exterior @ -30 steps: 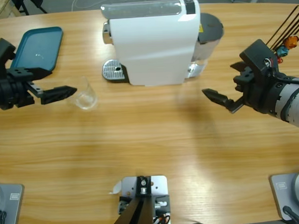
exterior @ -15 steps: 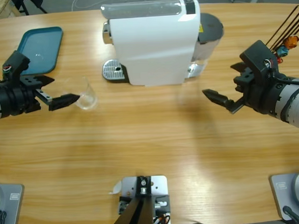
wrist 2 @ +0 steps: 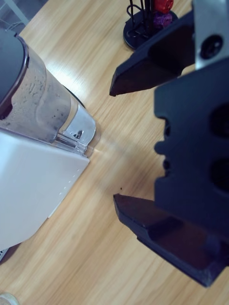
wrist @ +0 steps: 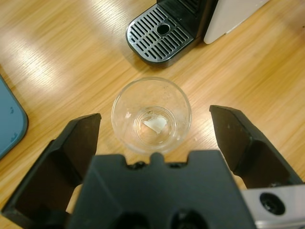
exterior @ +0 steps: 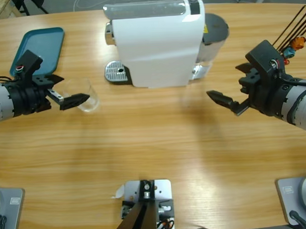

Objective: Pour coffee

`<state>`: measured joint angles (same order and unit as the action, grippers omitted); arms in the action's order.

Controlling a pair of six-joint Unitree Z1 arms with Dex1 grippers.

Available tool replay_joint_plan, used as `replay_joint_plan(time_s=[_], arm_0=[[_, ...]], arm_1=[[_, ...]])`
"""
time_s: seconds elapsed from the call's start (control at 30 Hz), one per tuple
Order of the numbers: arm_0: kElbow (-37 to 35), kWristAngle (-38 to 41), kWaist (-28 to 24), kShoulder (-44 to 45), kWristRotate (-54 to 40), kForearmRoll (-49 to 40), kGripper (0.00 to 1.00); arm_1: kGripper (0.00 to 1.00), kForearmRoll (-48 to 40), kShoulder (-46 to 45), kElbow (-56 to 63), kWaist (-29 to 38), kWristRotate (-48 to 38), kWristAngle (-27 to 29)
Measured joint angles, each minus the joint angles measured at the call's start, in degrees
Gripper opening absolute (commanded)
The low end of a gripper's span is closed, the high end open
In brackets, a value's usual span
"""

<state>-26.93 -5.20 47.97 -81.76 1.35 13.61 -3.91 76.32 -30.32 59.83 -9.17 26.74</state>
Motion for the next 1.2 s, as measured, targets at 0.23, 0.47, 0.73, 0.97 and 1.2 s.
replay_joint_plan(time_s=[0.23, 0.47, 0.73, 0.97, 1.2], arm_0=[[0.06, -0.92, 0.00, -1.60, 0.00, 1.34, 1.000], [0.24, -2.04, 0.00, -3.81, 0.15, 1.92, 1.000], [0.28, -2.36, 0.00, -8.10, 0.38, 5.19, 0.821], [0.32, -2.36, 0.01, -11.08, 0.61, 9.71, 0.637], [0.51, -2.36, 0.06, -11.55, 0.64, 11.08, 0.637]], arm_1=[[0.895, -0.02, 0.01, 0.00, 0.00, 0.00, 0.00], [0.895, -0.26, 0.09, 0.00, 0.00, 0.00, 0.00], [0.895, -0.43, 0.27, 0.00, -0.04, -0.01, 0.00], [0.895, -0.50, 0.32, 0.00, -0.38, -0.05, 0.00], [0.896, -0.51, 0.37, 0.00, -1.48, -0.05, 0.00]])
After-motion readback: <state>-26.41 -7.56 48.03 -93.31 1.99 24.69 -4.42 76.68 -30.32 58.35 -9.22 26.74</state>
